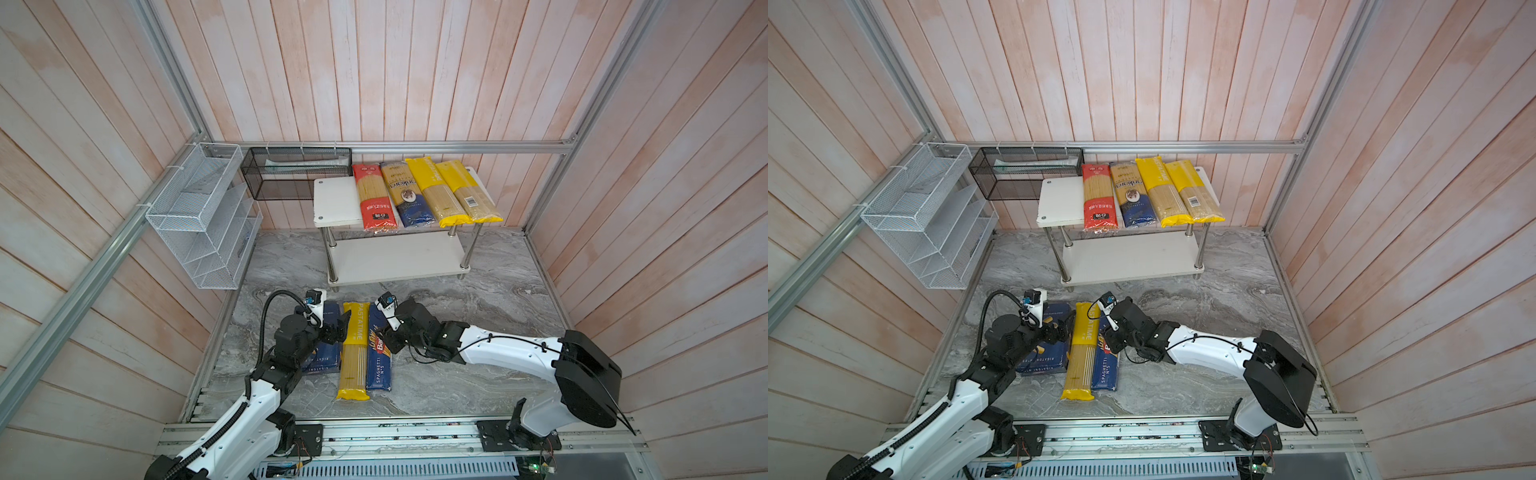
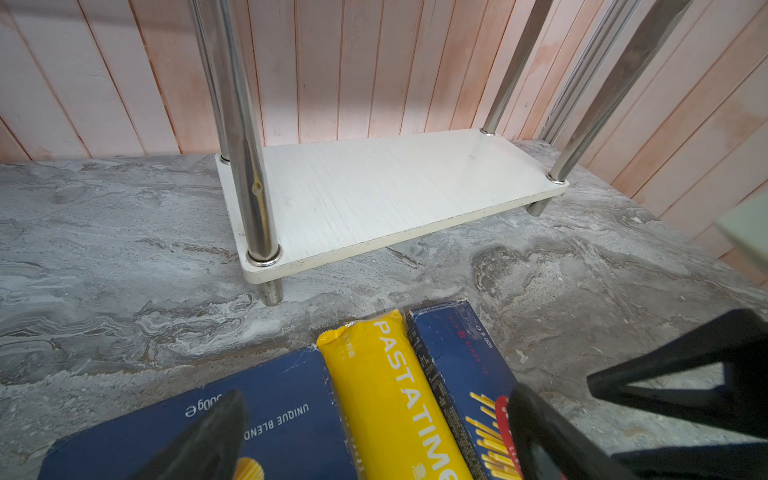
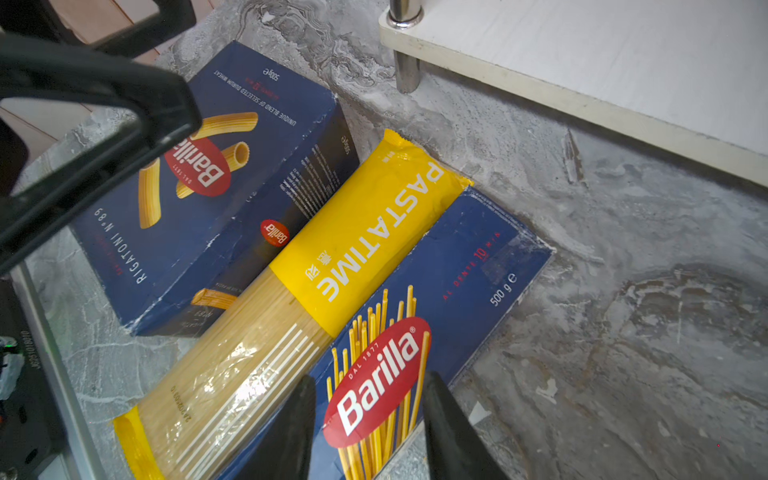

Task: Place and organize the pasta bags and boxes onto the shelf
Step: 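Lower the right gripper over the blue Barilla spaghetti box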

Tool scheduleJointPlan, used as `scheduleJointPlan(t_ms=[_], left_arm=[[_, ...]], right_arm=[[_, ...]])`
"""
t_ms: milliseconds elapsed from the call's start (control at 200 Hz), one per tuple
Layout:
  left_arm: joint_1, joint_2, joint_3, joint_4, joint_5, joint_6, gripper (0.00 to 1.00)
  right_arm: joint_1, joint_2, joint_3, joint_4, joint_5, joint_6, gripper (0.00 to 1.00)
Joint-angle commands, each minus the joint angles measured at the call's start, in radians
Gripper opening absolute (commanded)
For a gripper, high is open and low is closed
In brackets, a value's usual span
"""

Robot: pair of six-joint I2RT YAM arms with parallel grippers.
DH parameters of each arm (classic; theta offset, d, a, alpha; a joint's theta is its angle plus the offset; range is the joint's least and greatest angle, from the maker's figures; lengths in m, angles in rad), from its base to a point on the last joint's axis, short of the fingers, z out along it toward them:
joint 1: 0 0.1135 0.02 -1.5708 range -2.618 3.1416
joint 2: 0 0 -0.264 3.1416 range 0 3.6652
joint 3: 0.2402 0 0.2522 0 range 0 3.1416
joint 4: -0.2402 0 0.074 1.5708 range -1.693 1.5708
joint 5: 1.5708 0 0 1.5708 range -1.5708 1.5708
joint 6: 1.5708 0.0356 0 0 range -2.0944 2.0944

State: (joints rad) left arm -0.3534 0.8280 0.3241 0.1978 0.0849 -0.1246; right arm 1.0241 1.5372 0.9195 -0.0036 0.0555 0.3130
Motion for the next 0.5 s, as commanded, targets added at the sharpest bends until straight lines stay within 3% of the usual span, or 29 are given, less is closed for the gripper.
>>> scheduleJointPlan(t_ms=[0, 250, 495], left_arm=[[0.002, -0.018, -0.007, -0.001, -0.036, -0.013, 1.0], [0.003, -0.023, -0.009, 0.0, -0.033, -0.013, 1.0], [0.002, -0.017, -0.006, 0.0, -0.025, -0.01, 1.0]], right_arm=[[0.001, 0.017, -0.024, -0.016, 0.005, 0.084, 0.48], [0.008, 0.093, -0.005, 0.012, -0.047, 0.155, 0.53], [0.011, 0.198, 0.111, -0.087, 0.033, 0.209, 0.61]])
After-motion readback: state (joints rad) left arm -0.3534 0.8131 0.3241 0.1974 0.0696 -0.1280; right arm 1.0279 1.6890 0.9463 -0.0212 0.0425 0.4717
